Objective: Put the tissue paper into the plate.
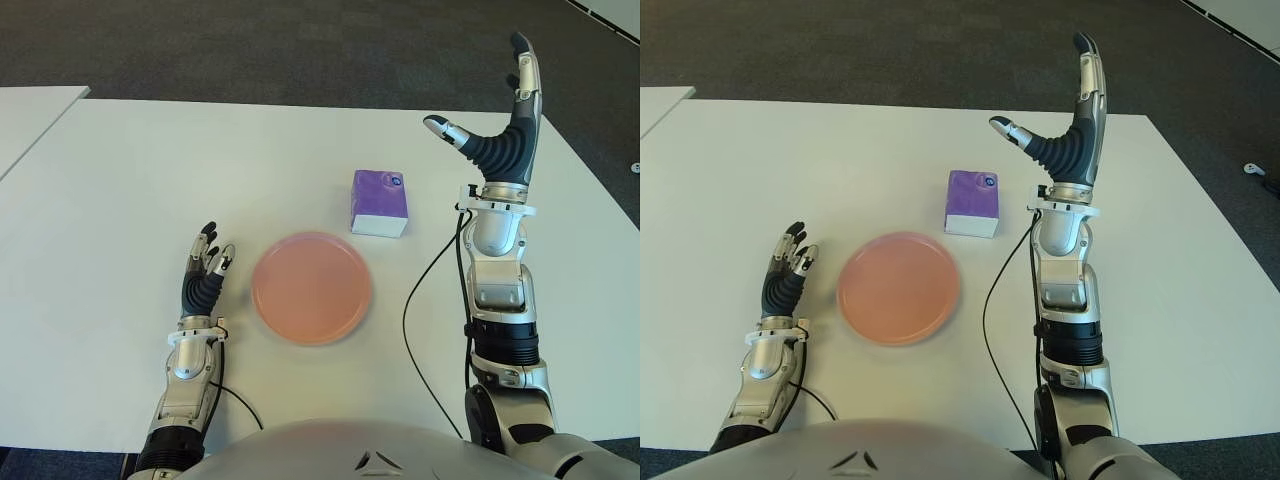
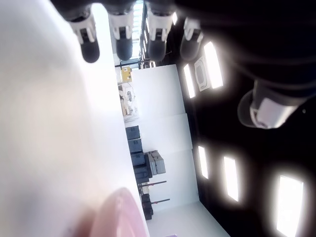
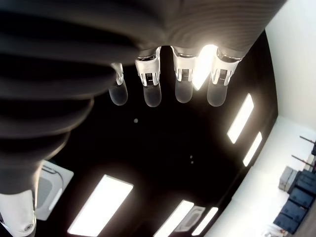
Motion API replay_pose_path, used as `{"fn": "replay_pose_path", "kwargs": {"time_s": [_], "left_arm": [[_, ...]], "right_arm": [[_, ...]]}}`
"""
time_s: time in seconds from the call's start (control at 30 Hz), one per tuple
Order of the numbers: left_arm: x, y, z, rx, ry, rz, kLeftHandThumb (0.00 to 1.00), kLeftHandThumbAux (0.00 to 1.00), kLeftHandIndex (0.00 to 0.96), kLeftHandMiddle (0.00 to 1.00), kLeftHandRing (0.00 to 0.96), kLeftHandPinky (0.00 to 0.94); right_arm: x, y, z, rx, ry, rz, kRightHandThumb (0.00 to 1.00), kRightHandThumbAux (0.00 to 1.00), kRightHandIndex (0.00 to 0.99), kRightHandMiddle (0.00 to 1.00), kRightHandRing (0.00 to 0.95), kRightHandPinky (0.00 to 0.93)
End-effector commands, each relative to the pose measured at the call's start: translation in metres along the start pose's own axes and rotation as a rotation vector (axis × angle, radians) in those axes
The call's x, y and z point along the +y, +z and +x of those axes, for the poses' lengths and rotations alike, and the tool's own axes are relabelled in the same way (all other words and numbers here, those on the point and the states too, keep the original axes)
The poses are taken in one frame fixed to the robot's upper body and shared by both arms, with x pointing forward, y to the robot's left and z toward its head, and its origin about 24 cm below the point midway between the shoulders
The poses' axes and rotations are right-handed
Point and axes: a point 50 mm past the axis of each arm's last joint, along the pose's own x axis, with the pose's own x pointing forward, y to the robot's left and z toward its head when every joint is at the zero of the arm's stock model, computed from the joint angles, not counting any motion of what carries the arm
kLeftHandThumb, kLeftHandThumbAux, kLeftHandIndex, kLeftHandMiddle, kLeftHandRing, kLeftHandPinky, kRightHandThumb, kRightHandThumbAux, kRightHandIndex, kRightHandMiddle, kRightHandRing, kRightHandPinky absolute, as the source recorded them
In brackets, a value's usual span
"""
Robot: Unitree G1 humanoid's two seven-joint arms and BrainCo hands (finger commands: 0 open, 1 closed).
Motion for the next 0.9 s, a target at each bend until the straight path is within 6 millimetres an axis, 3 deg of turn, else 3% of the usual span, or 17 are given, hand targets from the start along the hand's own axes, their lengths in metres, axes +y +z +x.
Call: {"fn": "replay_pose_path", "kwargs": {"time_s": [0.03,0.37,0.9], "left_arm": [[-0.002,-0.037,-0.030,0.222,-0.005,0.019,0.000,0.401,0.000,0.000,0.000,0.000],[-0.002,-0.036,-0.030,0.227,-0.005,0.022,0.000,0.394,0.000,0.000,0.000,0.000],[-0.002,-0.036,-0.032,0.233,0.002,0.007,0.000,0.408,0.000,0.000,0.000,0.000]], "right_arm": [[0.074,-0.059,0.000,-0.226,0.932,-0.705,0.247,0.478,0.000,0.000,0.000,0.000],[0.090,-0.089,-0.012,-0.312,1.048,-0.881,0.234,0.455,0.000,0.000,0.000,0.000],[0.091,-0.101,-0.014,-0.367,1.056,-0.911,0.206,0.401,0.000,0.000,0.000,0.000]]}}
